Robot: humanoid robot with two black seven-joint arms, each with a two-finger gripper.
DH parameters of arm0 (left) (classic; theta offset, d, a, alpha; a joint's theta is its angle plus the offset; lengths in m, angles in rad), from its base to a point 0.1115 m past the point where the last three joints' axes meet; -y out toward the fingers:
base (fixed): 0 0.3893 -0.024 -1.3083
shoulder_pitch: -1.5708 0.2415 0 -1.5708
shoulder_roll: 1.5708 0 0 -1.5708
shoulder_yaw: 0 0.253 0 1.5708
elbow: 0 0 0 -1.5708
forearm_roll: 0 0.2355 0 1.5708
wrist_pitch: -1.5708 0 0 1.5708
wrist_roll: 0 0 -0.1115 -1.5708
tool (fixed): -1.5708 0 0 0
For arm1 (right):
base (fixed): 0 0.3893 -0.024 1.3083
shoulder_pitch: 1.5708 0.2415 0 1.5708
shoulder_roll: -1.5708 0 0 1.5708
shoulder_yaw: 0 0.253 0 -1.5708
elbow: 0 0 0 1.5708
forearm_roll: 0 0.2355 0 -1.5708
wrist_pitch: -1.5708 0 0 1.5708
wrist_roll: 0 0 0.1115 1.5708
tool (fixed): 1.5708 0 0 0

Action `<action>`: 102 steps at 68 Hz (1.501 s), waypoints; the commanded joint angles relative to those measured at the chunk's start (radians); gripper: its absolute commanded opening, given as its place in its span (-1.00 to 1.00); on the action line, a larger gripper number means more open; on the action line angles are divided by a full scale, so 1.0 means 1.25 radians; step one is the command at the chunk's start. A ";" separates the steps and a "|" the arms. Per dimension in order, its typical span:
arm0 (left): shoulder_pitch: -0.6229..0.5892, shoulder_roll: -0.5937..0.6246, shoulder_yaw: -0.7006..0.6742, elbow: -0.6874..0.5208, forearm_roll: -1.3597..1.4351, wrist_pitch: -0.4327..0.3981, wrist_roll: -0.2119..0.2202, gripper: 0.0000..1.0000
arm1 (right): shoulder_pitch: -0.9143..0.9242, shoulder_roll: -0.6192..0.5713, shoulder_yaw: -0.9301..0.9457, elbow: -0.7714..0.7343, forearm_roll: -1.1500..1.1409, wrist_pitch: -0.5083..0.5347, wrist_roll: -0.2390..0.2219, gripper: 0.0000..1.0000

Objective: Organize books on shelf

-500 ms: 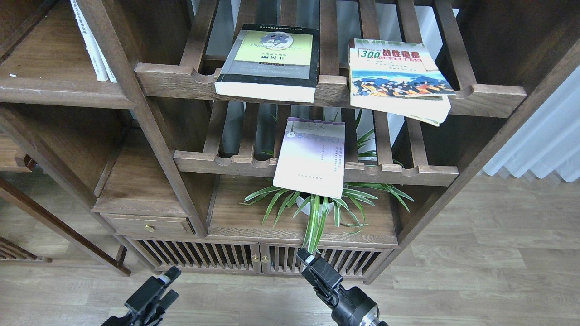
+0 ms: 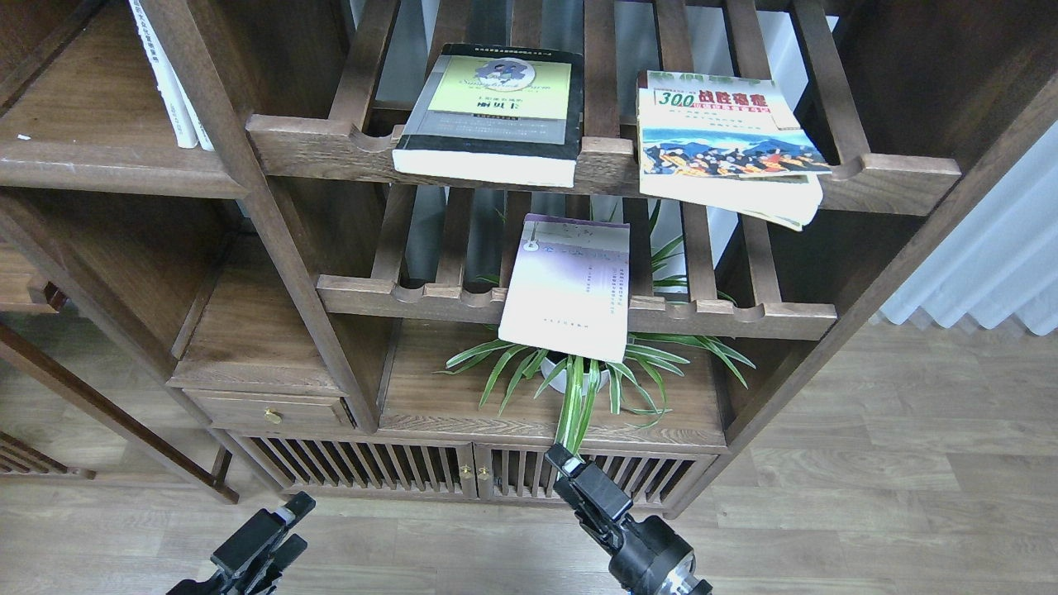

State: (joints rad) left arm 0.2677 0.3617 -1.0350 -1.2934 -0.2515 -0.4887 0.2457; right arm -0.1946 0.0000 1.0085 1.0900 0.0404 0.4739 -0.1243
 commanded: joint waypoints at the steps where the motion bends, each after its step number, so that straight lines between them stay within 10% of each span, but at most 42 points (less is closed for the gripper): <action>1: 0.019 -0.001 0.000 -0.002 0.000 0.000 0.007 1.00 | 0.016 0.000 -0.023 -0.018 0.000 0.002 0.000 1.00; 82: 0.008 -0.056 -0.051 0.102 -0.016 0.000 -0.003 1.00 | 0.132 0.000 -0.187 -0.104 0.000 0.012 0.000 1.00; 102: 0.030 -0.055 -0.115 0.168 -0.025 0.000 -0.001 1.00 | 0.177 0.000 -0.201 -0.060 0.047 0.012 0.099 0.99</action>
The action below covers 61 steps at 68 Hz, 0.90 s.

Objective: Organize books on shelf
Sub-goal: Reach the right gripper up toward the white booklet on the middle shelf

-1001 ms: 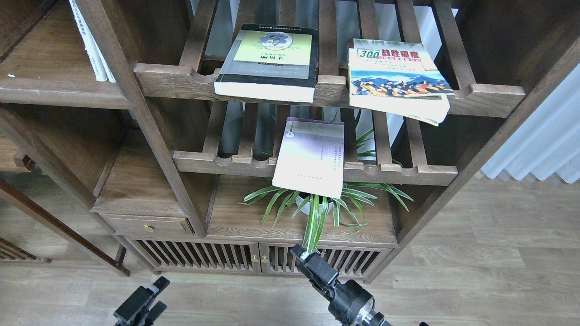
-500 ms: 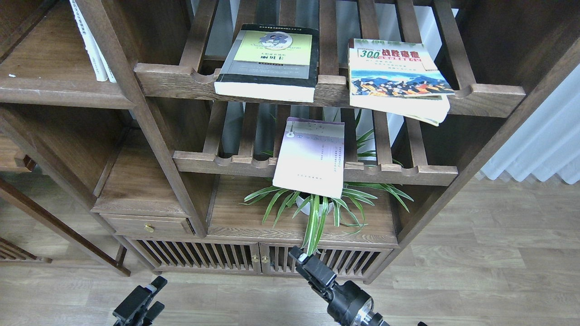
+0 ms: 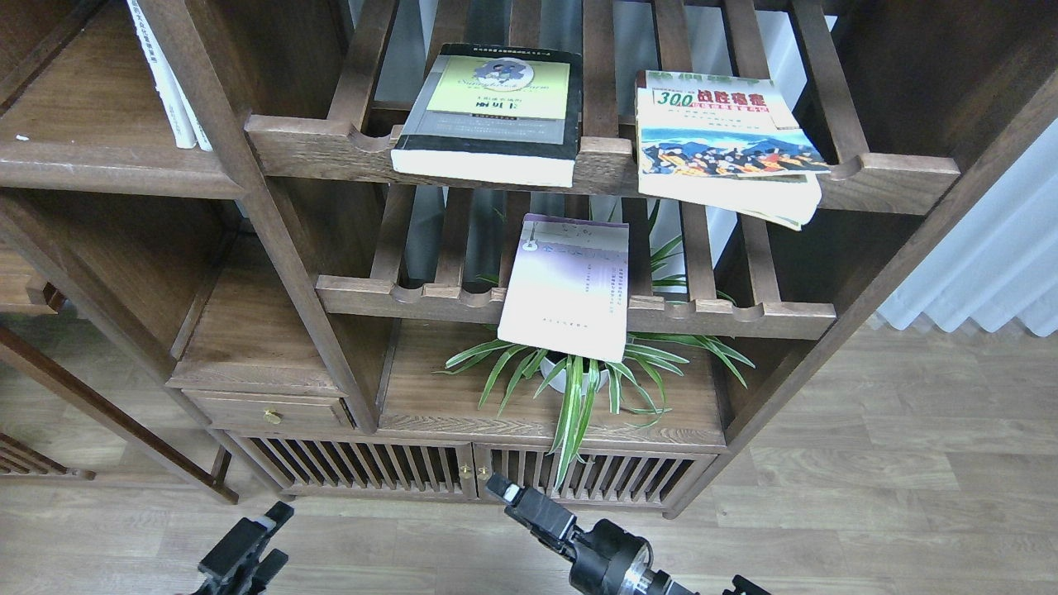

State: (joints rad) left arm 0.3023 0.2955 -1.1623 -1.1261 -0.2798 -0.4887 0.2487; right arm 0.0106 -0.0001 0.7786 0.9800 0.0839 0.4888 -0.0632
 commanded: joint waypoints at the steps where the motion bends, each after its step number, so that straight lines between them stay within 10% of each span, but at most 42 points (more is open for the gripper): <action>1: 0.002 -0.002 -0.014 0.039 -0.003 0.000 -0.004 1.00 | 0.014 0.000 -0.020 0.031 0.014 0.000 0.055 0.99; 10: 0.001 0.000 -0.029 0.063 -0.062 0.000 0.001 1.00 | 0.053 0.000 -0.028 0.039 0.030 0.000 0.144 0.99; 61: -0.015 0.015 -0.036 0.090 -0.072 0.000 0.001 1.00 | 0.167 0.000 0.018 -0.019 0.089 -0.055 0.170 0.97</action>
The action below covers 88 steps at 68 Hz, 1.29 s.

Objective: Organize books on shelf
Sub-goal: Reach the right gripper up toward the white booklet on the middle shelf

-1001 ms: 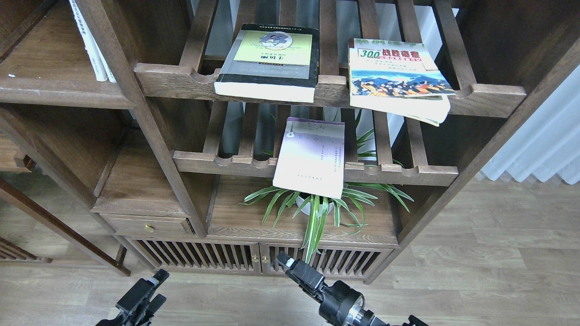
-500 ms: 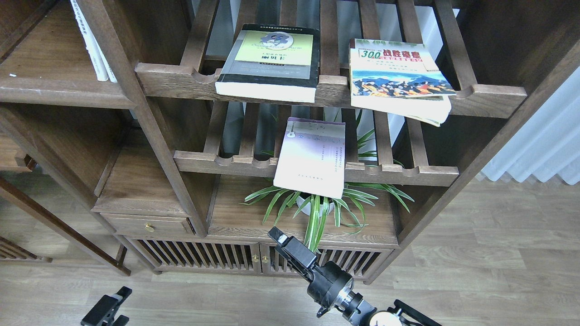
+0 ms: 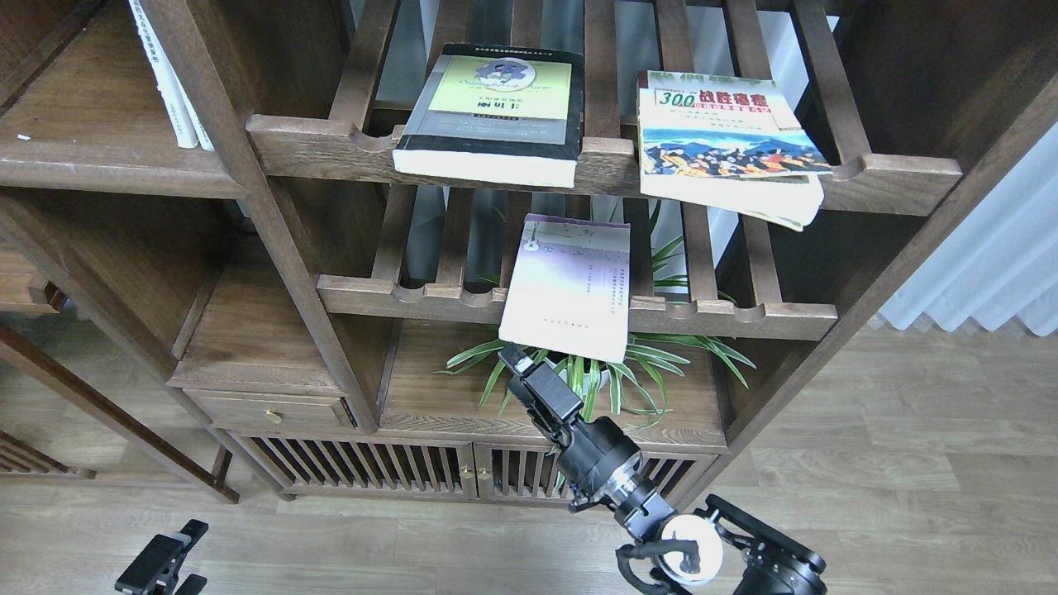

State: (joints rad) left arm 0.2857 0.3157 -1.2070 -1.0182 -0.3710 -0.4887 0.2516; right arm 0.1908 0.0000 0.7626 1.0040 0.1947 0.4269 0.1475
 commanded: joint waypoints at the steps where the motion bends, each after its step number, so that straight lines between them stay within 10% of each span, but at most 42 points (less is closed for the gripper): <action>1: -0.002 -0.001 0.000 0.003 0.001 0.000 -0.001 1.00 | 0.029 0.000 0.035 -0.047 0.001 -0.005 0.001 0.96; 60: -0.008 0.011 -0.019 0.019 0.001 0.000 -0.002 1.00 | 0.053 0.000 0.053 -0.063 0.047 -0.095 0.001 0.81; 88: -0.006 0.010 -0.020 0.019 0.001 0.000 -0.004 1.00 | 0.052 0.000 0.104 -0.020 0.077 -0.081 0.006 0.42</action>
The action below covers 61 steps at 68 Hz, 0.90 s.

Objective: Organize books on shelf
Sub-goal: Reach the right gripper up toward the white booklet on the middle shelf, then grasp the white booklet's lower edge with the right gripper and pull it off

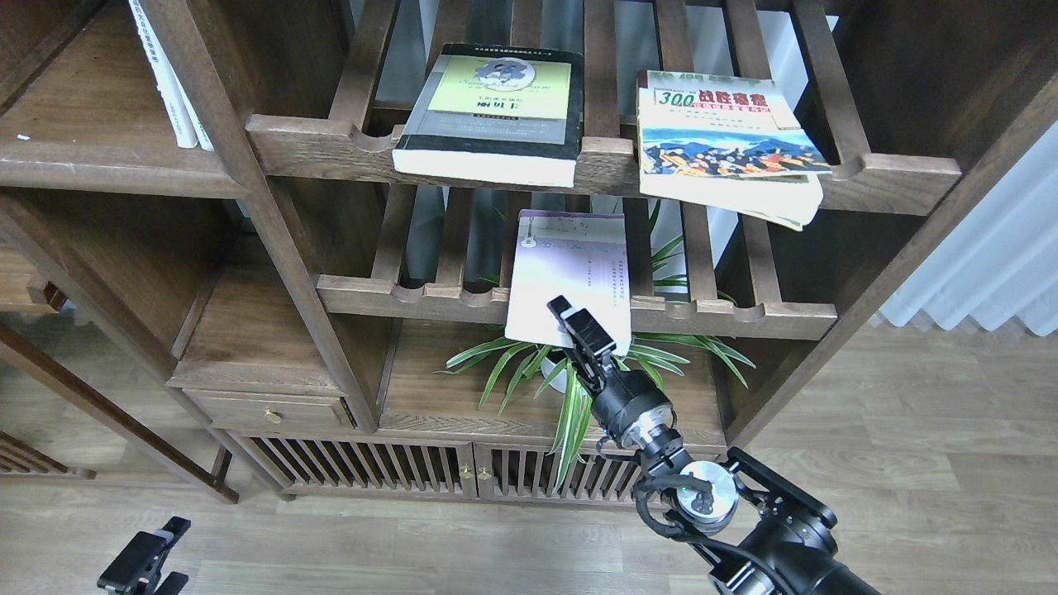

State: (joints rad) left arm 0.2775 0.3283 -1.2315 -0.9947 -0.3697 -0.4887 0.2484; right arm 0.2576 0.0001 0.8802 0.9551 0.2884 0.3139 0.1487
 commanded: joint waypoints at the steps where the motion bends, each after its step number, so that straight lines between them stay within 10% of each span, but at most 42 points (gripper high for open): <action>1: 0.000 0.000 0.000 0.001 0.000 0.000 -0.001 1.00 | -0.002 0.000 0.010 0.021 0.002 0.011 0.009 0.40; 26: 0.000 0.001 -0.006 0.001 0.000 0.000 -0.002 1.00 | -0.050 0.000 0.000 0.042 0.002 0.124 0.017 -0.17; 37: 0.000 0.001 -0.006 0.001 0.000 0.000 -0.002 1.00 | -0.087 0.000 -0.002 0.040 0.005 0.140 0.014 -0.91; 61: 0.006 0.004 -0.006 -0.009 -0.004 0.000 0.009 1.00 | -0.168 0.000 -0.040 0.124 0.004 0.140 0.007 -0.93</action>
State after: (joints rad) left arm 0.2772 0.3298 -1.2403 -0.9940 -0.3697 -0.4887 0.2497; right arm 0.0960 0.0001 0.8343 1.0381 0.2937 0.4897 0.1580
